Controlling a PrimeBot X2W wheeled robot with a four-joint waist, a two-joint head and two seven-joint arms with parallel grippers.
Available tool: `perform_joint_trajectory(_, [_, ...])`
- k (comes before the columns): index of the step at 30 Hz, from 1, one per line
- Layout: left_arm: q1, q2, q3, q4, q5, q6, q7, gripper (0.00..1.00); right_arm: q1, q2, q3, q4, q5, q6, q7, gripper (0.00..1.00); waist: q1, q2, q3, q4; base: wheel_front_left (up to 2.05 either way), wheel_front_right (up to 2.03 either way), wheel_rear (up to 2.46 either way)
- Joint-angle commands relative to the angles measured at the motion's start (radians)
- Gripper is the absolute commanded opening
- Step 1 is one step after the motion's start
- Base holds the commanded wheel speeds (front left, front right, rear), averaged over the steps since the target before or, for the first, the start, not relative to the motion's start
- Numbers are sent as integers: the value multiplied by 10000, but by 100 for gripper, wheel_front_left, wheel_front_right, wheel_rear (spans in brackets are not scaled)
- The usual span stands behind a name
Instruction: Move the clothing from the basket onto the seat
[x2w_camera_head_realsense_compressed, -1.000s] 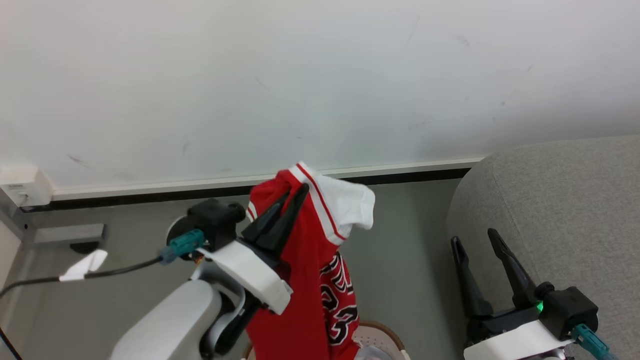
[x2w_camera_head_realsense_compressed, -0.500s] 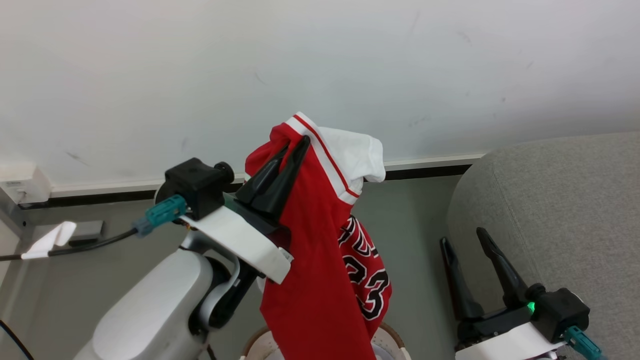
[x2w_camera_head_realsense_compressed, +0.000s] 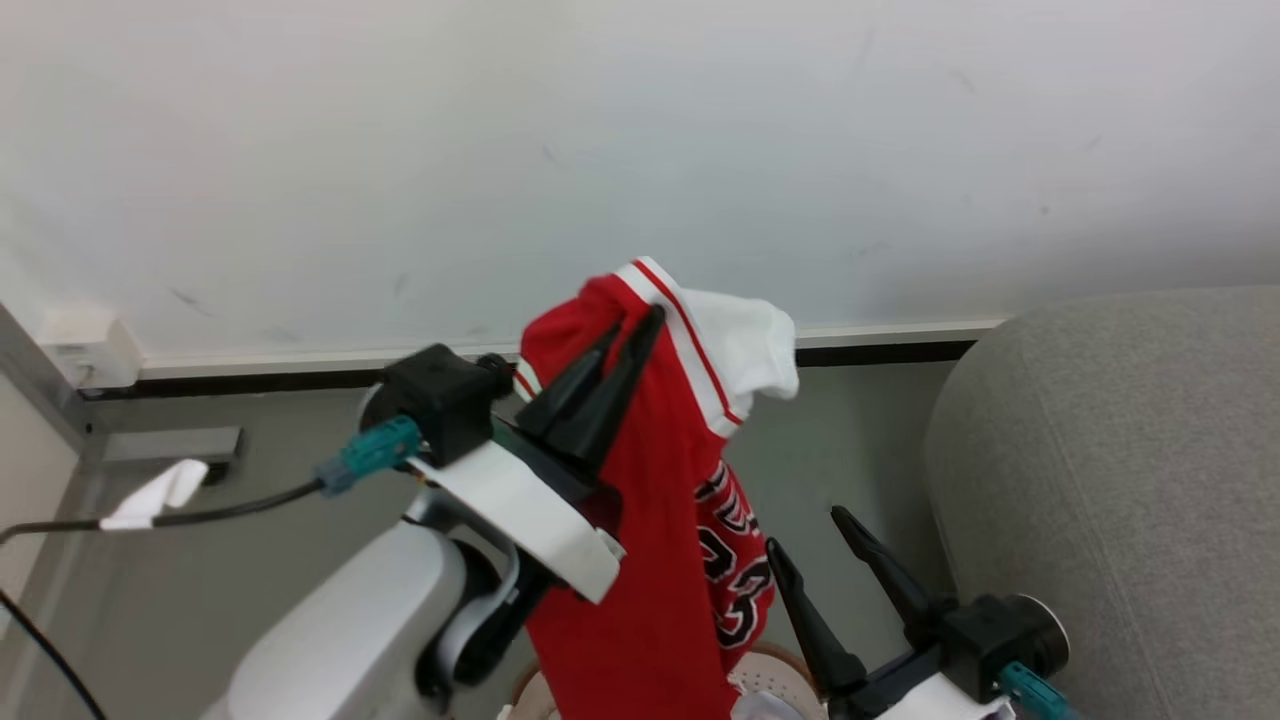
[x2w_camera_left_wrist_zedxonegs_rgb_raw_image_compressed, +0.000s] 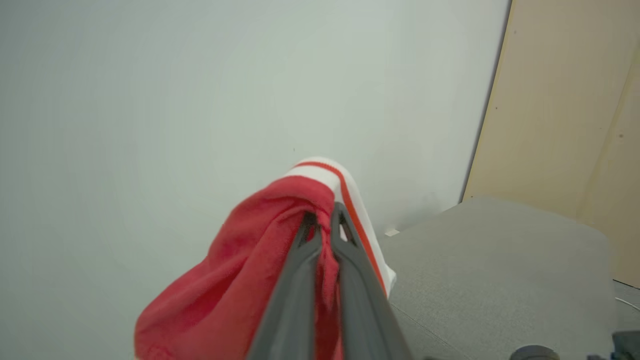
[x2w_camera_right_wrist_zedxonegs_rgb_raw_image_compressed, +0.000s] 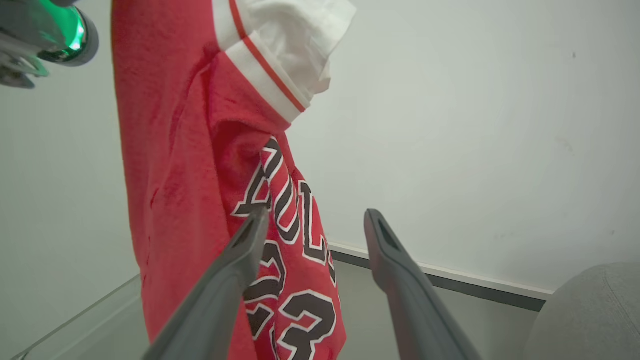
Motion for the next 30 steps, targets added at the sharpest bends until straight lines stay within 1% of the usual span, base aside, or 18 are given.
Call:
perform_joint_trajectory(1, [164, -57, -78, 16, 22, -33, -85, 0, -192, -36, 113, 213, -77, -21, -2, 100, 0, -1, -38, 136, 0, 0, 0])
perform_joint_trajectory(8, [372, -566, -678, 69, 65, -210, -91, 0, -998, -34, 934, 1599, 144, -21, 229, 100, 0, -1, -248, 886, 0, 0, 0])
perform_joint_trajectory(13, [444, -945, -1118, -99, 74, -298, 44, 0, -1248, -33, 1130, 2575, 281, -21, 275, 100, 0, -1, -411, 1555, 0, 0, 0])
perform_joint_trajectory(19, [406, -1172, -1504, -443, 72, -361, 295, 0, -1481, -34, 1565, 3588, 490, -21, 194, 100, 0, -1, -553, 2151, 0, 0, 0])
perform_joint_trajectory(20, [392, -1191, -1546, -512, 68, -360, 344, 0, -1567, -34, 1612, 3722, 531, -21, 150, 55, 0, -1, -572, 2227, 0, 0, 0])
perform_joint_trajectory(21, [370, -1206, -1583, -562, 83, -359, 360, 0, -1653, -34, 1657, 3812, 589, -21, 118, 2, 0, -1, -587, 2297, 0, 0, 0])
perform_joint_trajectory(22, [347, -1211, -1606, -601, 98, -351, 407, 0, -1717, -33, 1702, 3898, 682, -21, 100, 0, 0, -1, -602, 2361, 0, 0, 0])
perform_joint_trajectory(25, [327, -1162, -1642, -704, 131, -300, 482, 0, -1883, -33, 1826, 4095, 970, -21, 30, 0, 0, -1, -657, 2504, 0, 0, 0])
perform_joint_trajectory(30, [394, -1006, -1583, -726, 101, -187, 553, 0, -2011, -33, 1740, 4035, 1251, -21, -36, 0, 0, -1, -697, 2568, 0, 0, 0])
